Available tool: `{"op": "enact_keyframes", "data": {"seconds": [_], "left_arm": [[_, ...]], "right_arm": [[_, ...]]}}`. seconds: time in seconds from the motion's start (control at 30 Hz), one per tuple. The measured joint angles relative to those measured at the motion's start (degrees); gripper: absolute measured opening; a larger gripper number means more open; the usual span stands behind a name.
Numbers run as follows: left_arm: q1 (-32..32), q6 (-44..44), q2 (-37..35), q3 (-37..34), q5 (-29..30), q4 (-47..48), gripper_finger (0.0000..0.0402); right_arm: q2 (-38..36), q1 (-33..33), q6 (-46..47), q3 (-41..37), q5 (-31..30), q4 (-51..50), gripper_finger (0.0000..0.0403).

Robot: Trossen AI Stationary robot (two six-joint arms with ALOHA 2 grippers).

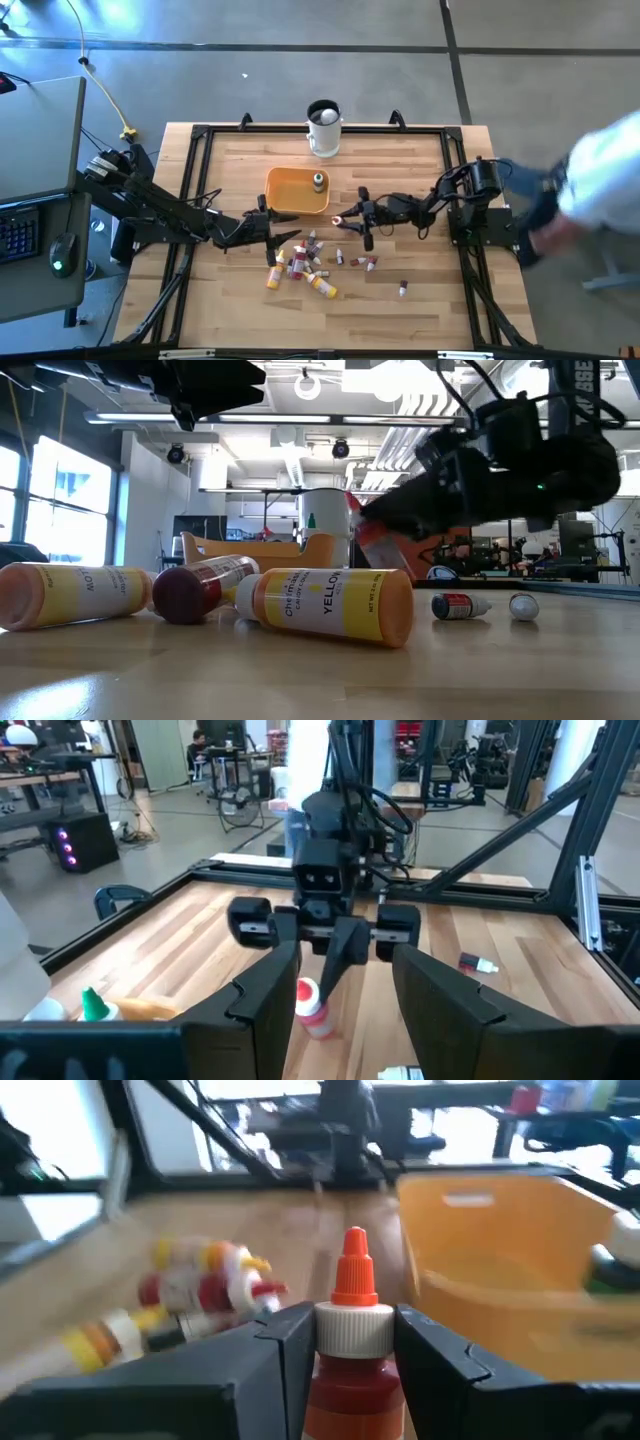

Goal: Pick & Place food coloring
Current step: Put the large orange food coloring bottle into the yellow bin

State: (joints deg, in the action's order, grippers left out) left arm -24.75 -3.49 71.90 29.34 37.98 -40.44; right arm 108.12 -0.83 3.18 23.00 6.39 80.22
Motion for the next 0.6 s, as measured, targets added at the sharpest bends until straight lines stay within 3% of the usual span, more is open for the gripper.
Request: {"op": "enact_keyframes", "data": {"seconds": [0.17, 0.4, 0.6], "left_arm": [[0.0, -0.88, 0.0, -0.02, 0.17, 1.19, 0.0166], [0.02, -10.87, 1.1, -0.04, 0.17, 8.25, 0.0166], [0.0, -10.28, 3.6, -0.07, -0.06, 6.87, 0.0166]], "right_arm": [[0.0, 0.27, 0.47, 5.85, 7.48, -1.91, 0.0118], [0.0, 1.09, -0.5, 11.95, 10.86, -4.0, 0.0119], [0.0, 1.71, 0.9, 17.66, 11.01, -6.96, 0.0119]]}}
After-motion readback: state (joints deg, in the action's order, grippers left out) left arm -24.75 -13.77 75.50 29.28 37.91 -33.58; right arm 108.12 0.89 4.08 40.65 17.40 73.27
